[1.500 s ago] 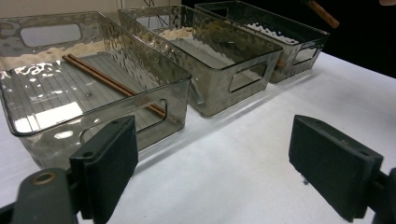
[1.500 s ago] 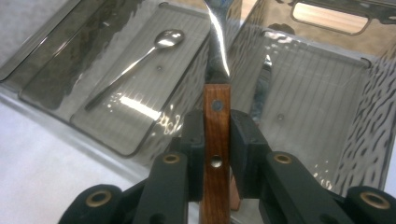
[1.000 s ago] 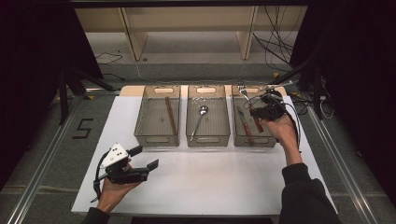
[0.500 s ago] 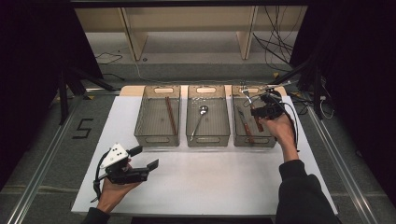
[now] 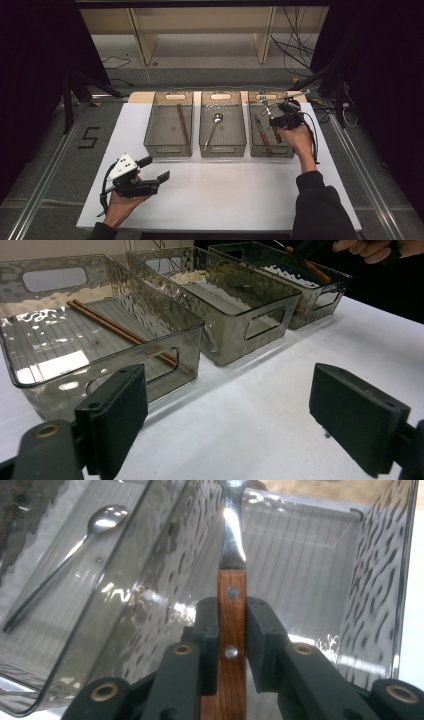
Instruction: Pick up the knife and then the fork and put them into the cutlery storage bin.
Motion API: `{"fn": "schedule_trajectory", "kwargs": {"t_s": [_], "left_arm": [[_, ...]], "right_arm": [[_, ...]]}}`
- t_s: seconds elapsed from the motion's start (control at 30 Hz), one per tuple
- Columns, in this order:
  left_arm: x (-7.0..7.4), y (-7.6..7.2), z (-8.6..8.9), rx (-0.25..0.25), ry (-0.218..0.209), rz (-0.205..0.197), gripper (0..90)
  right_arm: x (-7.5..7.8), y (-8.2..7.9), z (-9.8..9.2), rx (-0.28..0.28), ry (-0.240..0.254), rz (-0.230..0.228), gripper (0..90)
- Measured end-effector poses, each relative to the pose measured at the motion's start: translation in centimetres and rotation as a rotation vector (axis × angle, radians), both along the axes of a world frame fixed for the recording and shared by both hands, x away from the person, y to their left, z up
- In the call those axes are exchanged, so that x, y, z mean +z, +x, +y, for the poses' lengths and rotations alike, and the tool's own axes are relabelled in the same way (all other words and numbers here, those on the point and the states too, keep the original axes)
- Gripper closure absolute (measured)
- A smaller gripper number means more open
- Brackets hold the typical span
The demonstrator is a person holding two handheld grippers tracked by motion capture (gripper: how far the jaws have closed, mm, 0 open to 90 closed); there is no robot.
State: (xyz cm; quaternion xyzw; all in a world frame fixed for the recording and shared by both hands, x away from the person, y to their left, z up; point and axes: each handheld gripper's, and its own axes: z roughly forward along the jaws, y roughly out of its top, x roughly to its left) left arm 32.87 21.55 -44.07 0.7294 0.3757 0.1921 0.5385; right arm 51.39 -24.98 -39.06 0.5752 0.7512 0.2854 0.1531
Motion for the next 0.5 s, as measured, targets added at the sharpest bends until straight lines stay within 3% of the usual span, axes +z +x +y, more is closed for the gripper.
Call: {"fn": "schedule_trajectory", "kwargs": {"t_s": [0.3,0.4,0.5], "left_arm": [[0.0,0.0,0.0,0.000,0.000,0.000,15.3],[0.0,0.0,0.0,0.001,-0.001,0.001,15.3],[0.0,0.0,0.0,0.000,0.000,0.000,15.3]], "right_arm": [[-1.1,0.2,0.1,-0.002,0.000,0.038,75.6],[-1.2,0.2,0.2,0.020,0.032,0.055,66.7],[-0.8,0.0,0.5,0.036,0.028,0.043,62.6]]}}
